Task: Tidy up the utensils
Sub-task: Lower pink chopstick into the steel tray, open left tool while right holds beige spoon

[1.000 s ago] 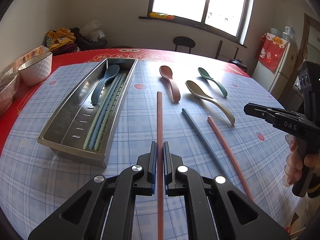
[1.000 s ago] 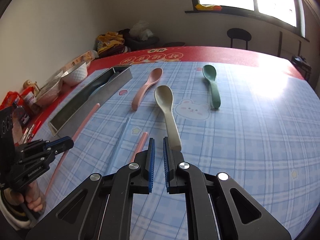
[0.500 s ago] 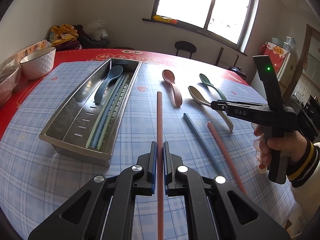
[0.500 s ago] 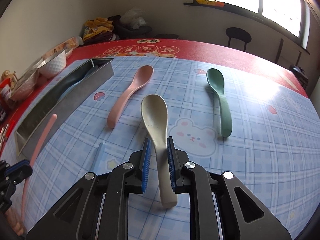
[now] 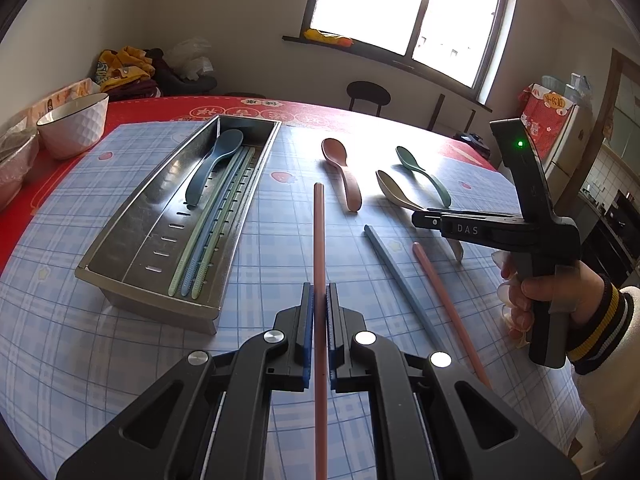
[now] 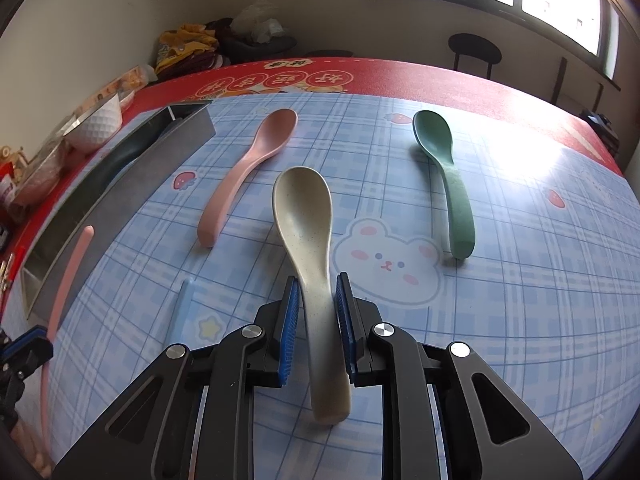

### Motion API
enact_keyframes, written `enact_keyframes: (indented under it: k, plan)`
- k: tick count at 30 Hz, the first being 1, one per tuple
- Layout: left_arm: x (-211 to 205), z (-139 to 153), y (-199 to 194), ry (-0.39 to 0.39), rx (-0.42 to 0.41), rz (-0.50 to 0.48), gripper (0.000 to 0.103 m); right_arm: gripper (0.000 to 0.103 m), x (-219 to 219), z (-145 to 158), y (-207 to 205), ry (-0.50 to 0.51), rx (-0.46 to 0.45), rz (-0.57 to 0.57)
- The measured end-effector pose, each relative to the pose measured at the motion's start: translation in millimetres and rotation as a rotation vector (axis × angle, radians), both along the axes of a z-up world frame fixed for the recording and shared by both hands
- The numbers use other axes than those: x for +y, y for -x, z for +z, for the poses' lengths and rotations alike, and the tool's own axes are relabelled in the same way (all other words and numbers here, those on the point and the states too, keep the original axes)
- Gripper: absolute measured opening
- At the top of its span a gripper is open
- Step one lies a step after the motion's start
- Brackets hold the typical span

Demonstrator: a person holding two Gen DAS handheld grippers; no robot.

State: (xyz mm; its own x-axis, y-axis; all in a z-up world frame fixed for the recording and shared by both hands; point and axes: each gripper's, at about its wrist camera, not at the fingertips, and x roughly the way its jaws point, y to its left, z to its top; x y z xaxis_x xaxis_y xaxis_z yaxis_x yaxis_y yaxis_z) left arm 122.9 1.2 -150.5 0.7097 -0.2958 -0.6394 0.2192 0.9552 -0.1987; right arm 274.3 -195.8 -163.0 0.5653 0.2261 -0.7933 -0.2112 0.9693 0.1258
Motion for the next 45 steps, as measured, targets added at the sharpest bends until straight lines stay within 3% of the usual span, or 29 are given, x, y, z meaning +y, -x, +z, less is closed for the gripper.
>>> enact_keyframes:
  k: [5, 15, 18, 22, 26, 34, 38, 45]
  plan:
    - [-0.3, 0.2, 0.7, 0.0, -0.001, -0.001, 0.006, 0.015, -1.9, 0.9, 3.5, -0.025, -0.007, 0.005]
    - [1.6, 1.3, 1.6, 0.004, -0.007, 0.01, 0.006, 0.014, -10.2, 18.3, 21.6, -0.042, -0.134, -0.033]
    - [6.0, 4.1, 5.0, 0.036, -0.025, -0.004, 0.006, 0.014, -13.8, 18.2, 19.4, -0.054, -0.129, -0.044]
    - [18.0, 8.1, -1.9, 0.105, 0.031, -0.007, 0.006, 0.014, -15.3, 18.5, 18.5, -0.067, -0.131, -0.042]
    - [34.6, 34.2, -7.8, 0.132, 0.011, 0.008, 0.006, 0.014, -16.7, 17.9, 18.5, -0.08, -0.125, -0.041]
    - [56.3, 89.2, -66.4, 0.047, -0.039, 0.017, 0.006, 0.014, -20.1, 16.5, 18.4, -0.101, -0.116, -0.048]
    - [50.2, 84.8, -111.8, 0.01, 0.011, -0.002, 0.006, 0.014, -20.2, 15.9, 18.4, -0.101, -0.114, -0.052]
    - [41.1, 35.0, -170.4, -0.023, 0.209, -0.011, 0.006, 0.014, -19.5, 16.0, 18.5, -0.1, -0.114, -0.055]
